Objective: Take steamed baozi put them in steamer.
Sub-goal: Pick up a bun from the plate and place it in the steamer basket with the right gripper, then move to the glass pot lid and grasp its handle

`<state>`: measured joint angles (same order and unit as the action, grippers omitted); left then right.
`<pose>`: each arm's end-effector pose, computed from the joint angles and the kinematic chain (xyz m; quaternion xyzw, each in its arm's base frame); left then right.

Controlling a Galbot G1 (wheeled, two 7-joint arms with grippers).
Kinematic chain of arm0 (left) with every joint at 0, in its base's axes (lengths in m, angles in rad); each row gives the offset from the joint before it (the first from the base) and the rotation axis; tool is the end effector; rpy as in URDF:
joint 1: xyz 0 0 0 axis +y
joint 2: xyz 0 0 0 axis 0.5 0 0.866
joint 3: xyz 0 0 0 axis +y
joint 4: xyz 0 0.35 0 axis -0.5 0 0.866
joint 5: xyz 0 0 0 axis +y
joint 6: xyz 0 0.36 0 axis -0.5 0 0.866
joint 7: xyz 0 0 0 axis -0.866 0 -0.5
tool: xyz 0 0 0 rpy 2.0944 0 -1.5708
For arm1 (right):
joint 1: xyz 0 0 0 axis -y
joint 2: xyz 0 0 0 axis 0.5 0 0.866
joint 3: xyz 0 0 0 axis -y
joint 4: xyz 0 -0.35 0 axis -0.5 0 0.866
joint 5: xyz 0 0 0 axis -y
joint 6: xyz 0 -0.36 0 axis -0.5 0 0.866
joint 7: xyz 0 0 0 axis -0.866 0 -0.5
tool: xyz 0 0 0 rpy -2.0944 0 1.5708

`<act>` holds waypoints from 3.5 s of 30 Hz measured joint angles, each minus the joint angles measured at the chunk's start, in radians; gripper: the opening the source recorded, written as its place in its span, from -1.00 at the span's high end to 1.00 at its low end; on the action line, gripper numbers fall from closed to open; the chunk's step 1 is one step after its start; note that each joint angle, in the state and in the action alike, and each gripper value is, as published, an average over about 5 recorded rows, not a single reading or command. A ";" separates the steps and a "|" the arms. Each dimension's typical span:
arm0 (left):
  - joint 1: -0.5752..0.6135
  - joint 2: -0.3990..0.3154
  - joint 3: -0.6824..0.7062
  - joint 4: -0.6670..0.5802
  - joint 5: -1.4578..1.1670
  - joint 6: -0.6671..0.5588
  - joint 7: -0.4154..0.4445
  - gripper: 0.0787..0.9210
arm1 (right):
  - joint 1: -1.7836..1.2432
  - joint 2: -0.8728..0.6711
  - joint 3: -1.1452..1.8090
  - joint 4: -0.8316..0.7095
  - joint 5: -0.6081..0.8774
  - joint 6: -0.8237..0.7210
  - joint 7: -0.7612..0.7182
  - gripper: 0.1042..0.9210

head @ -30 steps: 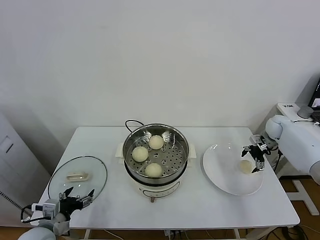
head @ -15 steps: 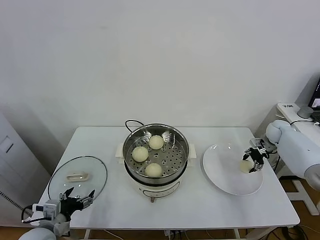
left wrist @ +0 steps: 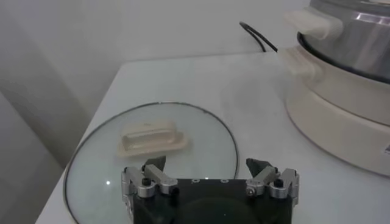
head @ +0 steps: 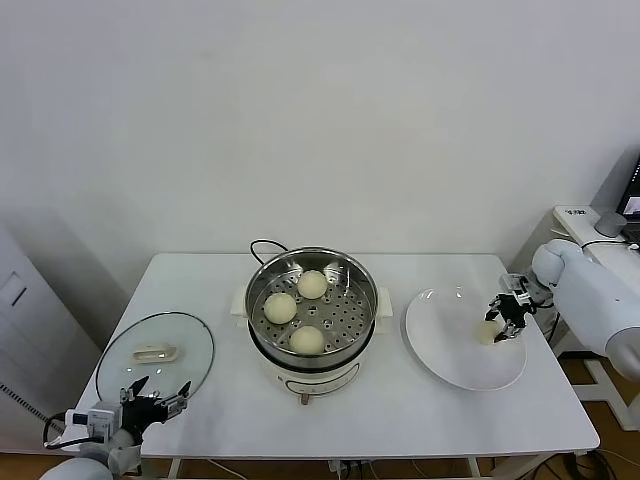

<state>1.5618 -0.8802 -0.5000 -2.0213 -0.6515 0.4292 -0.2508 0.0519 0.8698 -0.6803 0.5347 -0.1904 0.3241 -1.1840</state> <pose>0.2063 0.1172 -0.2934 -0.0292 -0.9554 -0.0467 0.2900 0.5774 -0.2947 -0.2207 0.5216 -0.5372 0.5205 0.4105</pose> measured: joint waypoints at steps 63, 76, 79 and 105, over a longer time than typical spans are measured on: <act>0.001 -0.011 -0.002 -0.015 0.013 0.005 -0.008 -0.77 | 0.778 0.214 -0.956 0.876 1.109 -0.818 0.486 0.05; 0.014 -0.020 -0.012 -0.011 0.013 -0.003 -0.007 -0.77 | 0.715 0.236 -0.977 0.892 1.116 -0.857 0.549 0.05; 0.017 -0.022 -0.013 -0.011 0.013 -0.004 -0.007 -0.77 | 0.703 0.239 -0.978 0.895 1.115 -0.863 0.558 0.04; 0.013 -0.033 -0.026 -0.014 0.011 -0.005 -0.006 -0.77 | 0.713 0.156 -0.870 0.854 1.188 -0.860 0.552 -0.76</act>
<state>1.5747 -0.9132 -0.5265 -2.0355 -0.6402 0.4237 -0.2568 0.7644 1.0262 -1.5506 1.3892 0.9977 -0.5362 -0.6324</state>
